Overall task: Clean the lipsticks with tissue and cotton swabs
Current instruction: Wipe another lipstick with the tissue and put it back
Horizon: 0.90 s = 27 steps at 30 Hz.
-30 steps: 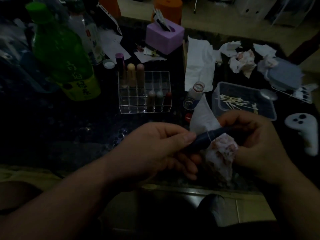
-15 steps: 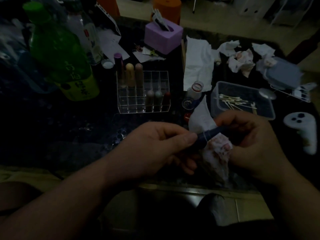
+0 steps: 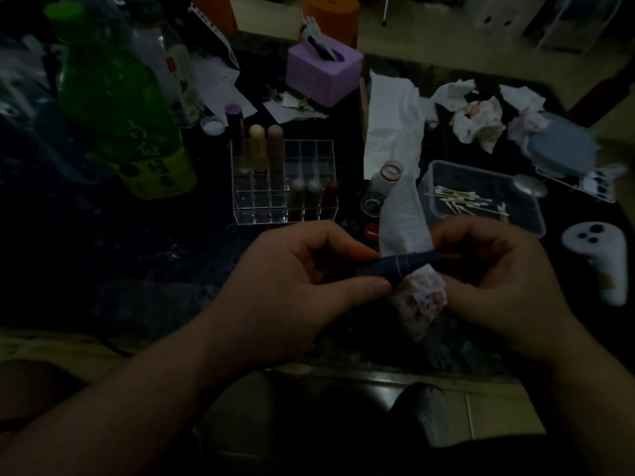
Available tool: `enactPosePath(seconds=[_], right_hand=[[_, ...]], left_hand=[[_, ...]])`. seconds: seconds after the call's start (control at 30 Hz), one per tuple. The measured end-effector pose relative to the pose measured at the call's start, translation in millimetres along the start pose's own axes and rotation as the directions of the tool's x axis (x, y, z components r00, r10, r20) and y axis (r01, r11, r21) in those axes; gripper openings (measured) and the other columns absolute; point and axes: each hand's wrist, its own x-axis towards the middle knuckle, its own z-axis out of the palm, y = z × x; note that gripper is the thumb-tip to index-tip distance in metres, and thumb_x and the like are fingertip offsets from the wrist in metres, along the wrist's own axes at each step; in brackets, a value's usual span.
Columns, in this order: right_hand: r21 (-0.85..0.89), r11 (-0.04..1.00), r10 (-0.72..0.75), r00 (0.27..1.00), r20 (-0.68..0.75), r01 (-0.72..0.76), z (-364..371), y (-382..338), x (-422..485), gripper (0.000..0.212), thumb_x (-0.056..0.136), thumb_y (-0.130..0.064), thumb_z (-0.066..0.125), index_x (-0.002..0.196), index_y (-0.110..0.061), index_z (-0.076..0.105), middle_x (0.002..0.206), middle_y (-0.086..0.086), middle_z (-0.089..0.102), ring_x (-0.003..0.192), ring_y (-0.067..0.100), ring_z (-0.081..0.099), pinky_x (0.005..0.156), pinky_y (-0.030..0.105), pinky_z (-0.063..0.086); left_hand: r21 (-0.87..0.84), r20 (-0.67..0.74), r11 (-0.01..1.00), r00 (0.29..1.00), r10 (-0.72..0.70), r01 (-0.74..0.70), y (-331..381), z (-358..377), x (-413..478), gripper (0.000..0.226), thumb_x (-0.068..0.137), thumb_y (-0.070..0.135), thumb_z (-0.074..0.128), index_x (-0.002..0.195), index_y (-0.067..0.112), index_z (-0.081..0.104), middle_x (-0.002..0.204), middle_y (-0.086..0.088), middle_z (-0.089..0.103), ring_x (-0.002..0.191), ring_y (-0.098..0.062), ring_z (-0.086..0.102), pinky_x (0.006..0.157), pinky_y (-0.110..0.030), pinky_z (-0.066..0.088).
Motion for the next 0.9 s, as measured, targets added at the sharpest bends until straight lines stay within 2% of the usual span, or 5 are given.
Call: enactPosePath(seconds=[0.2,0.37,0.63,0.8,0.9], right_hand=[[-0.019,1.000,0.000,1.000,0.028,0.001,-1.8,2.1,0.4,0.028,0.066,-0.046,0.084,0.083,-0.028,0.072,0.079,-0.008,0.074,0.070,0.007,0.070,0.064,0.020,0.056],[0.002,1.000,-0.019,0.998,0.057,0.019,-2.2,3.0,-0.2,0.024,0.062,-0.028,0.087,0.082,-0.030,0.073,0.077,-0.009,0.074,0.069,0.005,0.069,0.064,0.020,0.056],[0.032,0.999,-0.031,0.999,0.027,0.030,-1.3,4.1,0.1,0.018,0.066,-0.018,0.077,0.080,-0.030,0.074,0.075,-0.010,0.074,0.066,0.004,0.070,0.059,0.018,0.055],[0.017,1.000,-0.016,0.999,0.029,0.016,-0.4,6.0,-2.0,0.023,0.063,-0.028,0.087,0.081,-0.026,0.073,0.077,-0.005,0.075,0.068,0.008,0.070,0.061,0.021,0.056],[-0.001,1.000,0.003,1.000,0.022,-0.003,0.3,4.7,-2.0,0.025,0.061,-0.022,0.089,0.080,-0.025,0.073,0.076,-0.005,0.074,0.069,0.008,0.070,0.062,0.020,0.056]], left_hand=[[0.011,0.031,0.998,0.997,-0.064,0.064,1.7,-3.6,-0.1,0.021,0.064,0.021,0.079,0.083,0.021,0.070,0.084,0.007,0.076,0.078,-0.010,0.074,0.069,-0.018,0.056],[-0.243,0.304,0.902,0.911,-0.278,0.356,1.8,-10.1,3.8,0.017,0.080,0.025,0.072,0.091,0.013,0.077,0.083,-0.014,0.074,0.069,-0.025,0.071,0.068,-0.033,0.059],[0.343,-0.007,0.903,0.961,0.277,-0.258,-13.1,3.0,-6.2,0.027,0.075,0.031,0.083,0.099,0.030,0.070,0.094,0.009,0.071,0.090,-0.017,0.070,0.078,-0.033,0.057],[-0.140,0.272,0.925,0.912,-0.306,0.352,-0.2,-10.0,4.4,0.028,0.082,0.036,0.069,0.093,0.010,0.075,0.086,-0.011,0.075,0.072,-0.026,0.071,0.071,-0.039,0.058],[-0.060,0.192,0.970,0.957,-0.219,0.234,-4.0,-10.8,5.2,0.021,0.078,0.026,0.070,0.091,0.010,0.076,0.080,-0.009,0.075,0.072,-0.022,0.073,0.070,-0.029,0.057]])
